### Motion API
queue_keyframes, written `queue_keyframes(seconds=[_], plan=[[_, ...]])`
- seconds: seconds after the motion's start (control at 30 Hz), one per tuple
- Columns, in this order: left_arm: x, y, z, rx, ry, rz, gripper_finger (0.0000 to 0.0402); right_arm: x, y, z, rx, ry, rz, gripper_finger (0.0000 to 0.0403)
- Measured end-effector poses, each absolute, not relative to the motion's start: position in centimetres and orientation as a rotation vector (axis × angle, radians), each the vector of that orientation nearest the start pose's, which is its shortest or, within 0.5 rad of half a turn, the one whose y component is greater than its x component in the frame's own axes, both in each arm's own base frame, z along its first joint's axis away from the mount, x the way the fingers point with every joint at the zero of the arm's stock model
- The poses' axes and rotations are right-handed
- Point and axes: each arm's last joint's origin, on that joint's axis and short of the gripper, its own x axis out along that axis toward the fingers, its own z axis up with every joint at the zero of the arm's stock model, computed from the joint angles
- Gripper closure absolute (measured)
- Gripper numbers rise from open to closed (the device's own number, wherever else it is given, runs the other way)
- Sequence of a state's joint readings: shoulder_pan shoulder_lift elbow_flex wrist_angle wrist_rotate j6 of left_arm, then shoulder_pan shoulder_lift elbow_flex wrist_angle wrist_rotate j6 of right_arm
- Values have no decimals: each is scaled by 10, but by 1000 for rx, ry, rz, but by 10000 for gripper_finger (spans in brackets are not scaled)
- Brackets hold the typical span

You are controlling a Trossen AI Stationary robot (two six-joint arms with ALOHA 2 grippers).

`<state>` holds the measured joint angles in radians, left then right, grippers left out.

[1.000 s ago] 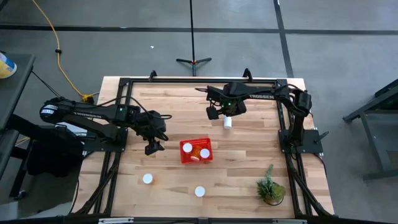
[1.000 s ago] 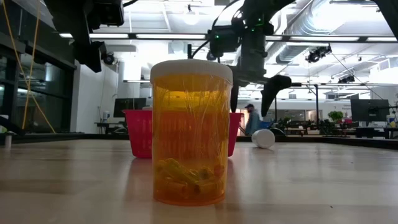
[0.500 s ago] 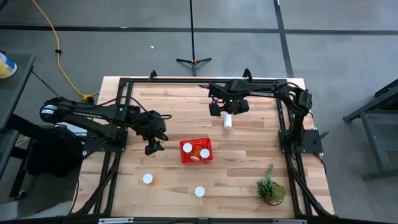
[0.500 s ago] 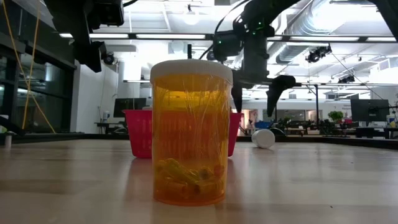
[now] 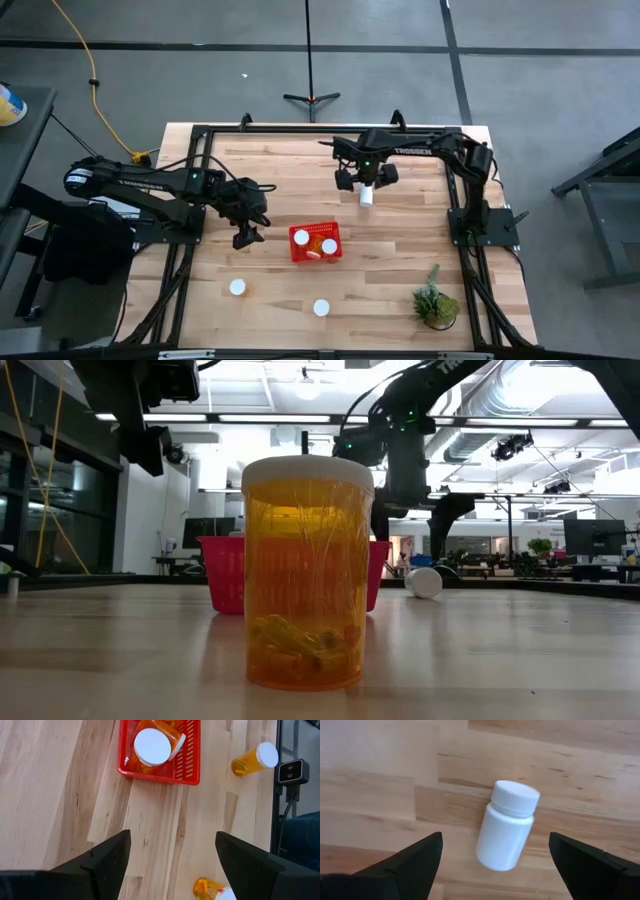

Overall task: Pick and place pill bottles into a basket
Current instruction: Put the white pill bottle into the red basket

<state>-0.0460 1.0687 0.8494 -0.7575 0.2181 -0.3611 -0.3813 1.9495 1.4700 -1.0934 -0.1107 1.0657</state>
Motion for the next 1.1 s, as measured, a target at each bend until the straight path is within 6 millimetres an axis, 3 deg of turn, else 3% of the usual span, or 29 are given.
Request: queue_keyframes(seconds=[0.47, 0.73, 1.1], plan=[[198, -15, 261, -407, 1011, -70, 76, 334, -143, 186, 1223, 1312, -1048, 47], [198, -16, 261, -408, 1011, -72, 76, 326, -133, 157, 1292, 1348, -1012, 48], [198, -16, 261, -407, 1012, -79, 76, 325, -143, 153, 1257, 1295, -991, 48]])
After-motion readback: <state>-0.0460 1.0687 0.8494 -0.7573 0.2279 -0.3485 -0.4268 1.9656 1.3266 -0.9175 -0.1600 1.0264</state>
